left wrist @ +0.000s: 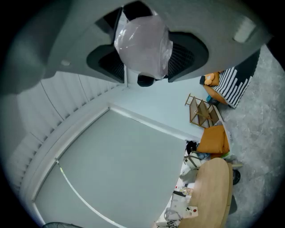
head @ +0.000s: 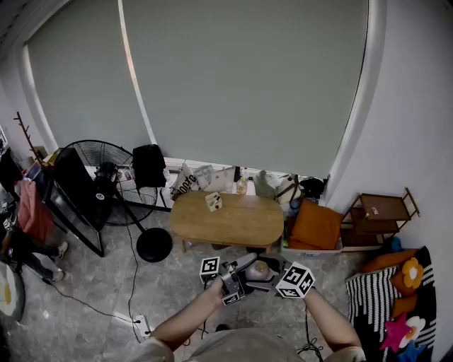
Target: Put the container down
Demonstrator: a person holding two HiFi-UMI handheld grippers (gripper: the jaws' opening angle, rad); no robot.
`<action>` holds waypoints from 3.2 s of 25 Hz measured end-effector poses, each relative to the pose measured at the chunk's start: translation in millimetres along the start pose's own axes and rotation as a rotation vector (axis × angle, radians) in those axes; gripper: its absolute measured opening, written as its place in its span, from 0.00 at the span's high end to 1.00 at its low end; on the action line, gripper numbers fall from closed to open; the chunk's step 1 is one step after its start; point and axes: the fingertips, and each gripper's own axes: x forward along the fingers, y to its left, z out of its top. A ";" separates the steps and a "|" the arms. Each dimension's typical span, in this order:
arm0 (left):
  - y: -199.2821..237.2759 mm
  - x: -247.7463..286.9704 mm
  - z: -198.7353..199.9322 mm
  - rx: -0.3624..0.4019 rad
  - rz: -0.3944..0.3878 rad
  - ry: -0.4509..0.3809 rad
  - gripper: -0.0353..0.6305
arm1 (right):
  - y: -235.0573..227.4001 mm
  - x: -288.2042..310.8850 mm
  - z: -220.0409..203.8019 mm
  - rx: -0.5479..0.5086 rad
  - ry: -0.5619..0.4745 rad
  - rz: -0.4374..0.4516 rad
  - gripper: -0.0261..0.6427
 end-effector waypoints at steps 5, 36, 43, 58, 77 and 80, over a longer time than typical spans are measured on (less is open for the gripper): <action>1.7 -5.2 -8.0 0.005 0.002 -0.002 0.49 | 9.3 -1.4 -2.5 0.000 -0.002 0.002 0.37; -12.4 -72.1 22.5 -0.024 0.010 0.045 0.49 | 25.8 73.3 3.4 0.010 0.004 -0.052 0.37; -13.4 -79.2 33.3 -0.021 0.030 0.059 0.49 | 21.8 84.9 6.2 0.028 0.013 -0.073 0.37; -4.7 -41.2 117.0 -0.020 0.032 -0.018 0.50 | -67.3 103.7 -1.0 0.032 0.023 -0.008 0.37; 14.6 101.1 259.2 0.041 0.039 -0.145 0.50 | -263.0 71.5 -5.3 0.000 0.027 0.117 0.37; 15.1 111.2 271.8 0.047 0.029 -0.165 0.50 | -278.9 70.8 -5.9 -0.004 0.022 0.132 0.37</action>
